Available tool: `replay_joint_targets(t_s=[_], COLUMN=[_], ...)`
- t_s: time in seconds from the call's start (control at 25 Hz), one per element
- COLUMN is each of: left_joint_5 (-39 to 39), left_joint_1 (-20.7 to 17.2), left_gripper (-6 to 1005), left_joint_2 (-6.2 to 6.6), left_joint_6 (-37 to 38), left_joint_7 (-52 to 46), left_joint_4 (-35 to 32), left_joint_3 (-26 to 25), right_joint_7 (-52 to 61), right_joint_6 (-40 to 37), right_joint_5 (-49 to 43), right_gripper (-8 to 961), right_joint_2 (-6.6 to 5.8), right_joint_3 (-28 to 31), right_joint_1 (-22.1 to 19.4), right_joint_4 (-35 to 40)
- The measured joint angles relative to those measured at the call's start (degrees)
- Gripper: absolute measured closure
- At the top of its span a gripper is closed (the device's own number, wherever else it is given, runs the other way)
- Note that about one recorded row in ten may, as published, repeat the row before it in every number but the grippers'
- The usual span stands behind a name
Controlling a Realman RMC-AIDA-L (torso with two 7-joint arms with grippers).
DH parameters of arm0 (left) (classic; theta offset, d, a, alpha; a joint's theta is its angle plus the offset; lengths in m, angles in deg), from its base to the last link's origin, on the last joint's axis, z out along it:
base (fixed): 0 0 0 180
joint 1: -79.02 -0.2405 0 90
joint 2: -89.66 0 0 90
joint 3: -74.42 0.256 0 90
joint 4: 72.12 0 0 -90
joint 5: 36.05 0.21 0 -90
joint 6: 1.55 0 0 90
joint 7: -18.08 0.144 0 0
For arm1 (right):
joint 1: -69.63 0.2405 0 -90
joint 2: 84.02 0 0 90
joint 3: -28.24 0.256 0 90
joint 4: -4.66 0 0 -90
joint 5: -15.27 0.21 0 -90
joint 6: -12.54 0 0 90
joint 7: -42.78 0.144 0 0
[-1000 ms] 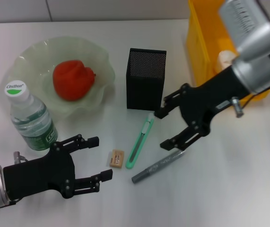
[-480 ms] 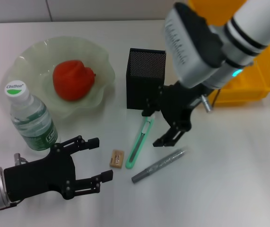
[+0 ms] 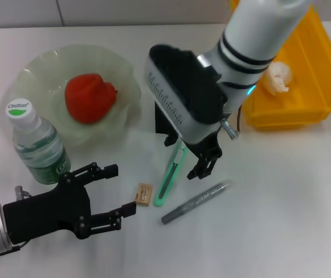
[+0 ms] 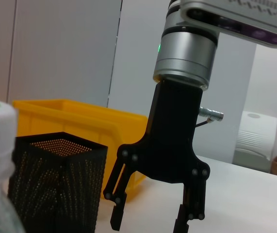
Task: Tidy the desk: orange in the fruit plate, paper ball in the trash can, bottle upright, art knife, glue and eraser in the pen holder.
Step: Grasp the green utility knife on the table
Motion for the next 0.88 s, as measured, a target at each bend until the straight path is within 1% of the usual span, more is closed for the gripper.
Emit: replay_joint_targets(t_s=[0.04, 0.12, 0.2, 0.24, 0.28, 0.36, 0.4, 0.52, 0.56, 0.64, 0.88], left_joint_5=[0.0, 0.0, 0.0, 0.0, 0.0, 0.0, 0.0, 0.0, 0.0, -0.1, -0.4], left_joint_1=[0.0, 0.0, 0.0, 0.0, 0.0, 0.0, 0.0, 0.3, 0.3, 0.4, 0.2], left_gripper=[156, 156, 157, 157, 157, 157, 157, 157, 157, 157, 158], left_joint_2=[0.0, -0.04, -0.06, -0.09, -0.09, -0.1, -0.09, -0.08, -0.08, -0.09, -0.08], left_joint_6=[0.0, -0.5, -0.5, -0.5, -0.5, -0.5, -0.5, -0.6, -0.6, -0.6, -0.6], left_joint_7=[0.0, 0.0, 0.0, 0.0, 0.0, 0.0, -0.1, -0.8, -0.8, -0.8, -0.8], left_joint_4=[0.0, 0.1, 0.1, 0.1, 0.1, 0.1, 0.1, 0.6, 0.6, 0.9, 0.9], left_joint_3=[0.0, -0.2, -0.2, -0.2, -0.2, -0.2, -0.2, -0.8, -0.8, -1.0, -1.0], right_joint_7=[0.0, 0.0, 0.0, -0.2, -0.2, -0.5, -0.5, -0.6, -0.6, -1.0, -2.7], right_joint_6=[0.6, 1.2, 1.5, 2.0, 2.0, 2.7, 2.7, 3.4, 3.4, 3.7, 4.8], right_joint_5=[0.1, 0.2, 0.3, 0.7, 0.7, 2.6, 2.6, 3.5, 3.5, 4.1, 4.3], right_gripper=[163, 163, 162, 162, 162, 162, 162, 162, 163, 163, 166], right_joint_2=[0.01, 0.02, 0.03, 0.03, 0.03, 0.03, 0.03, 0.03, 0.03, 0.03, 0.03], right_joint_3=[-2.7, -5.0, -6.1, -8.6, -8.6, -13.1, -13.1, -18.1, -18.1, -20.6, -21.7], right_joint_1=[1.1, 2.0, 2.3, 3.0, 3.0, 4.2, 4.2, 4.9, 4.9, 4.9, 4.9], right_joint_4=[-0.1, -0.1, 0.0, 0.2, 0.2, 0.5, 0.5, 2.0, 2.0, 3.4, 3.4])
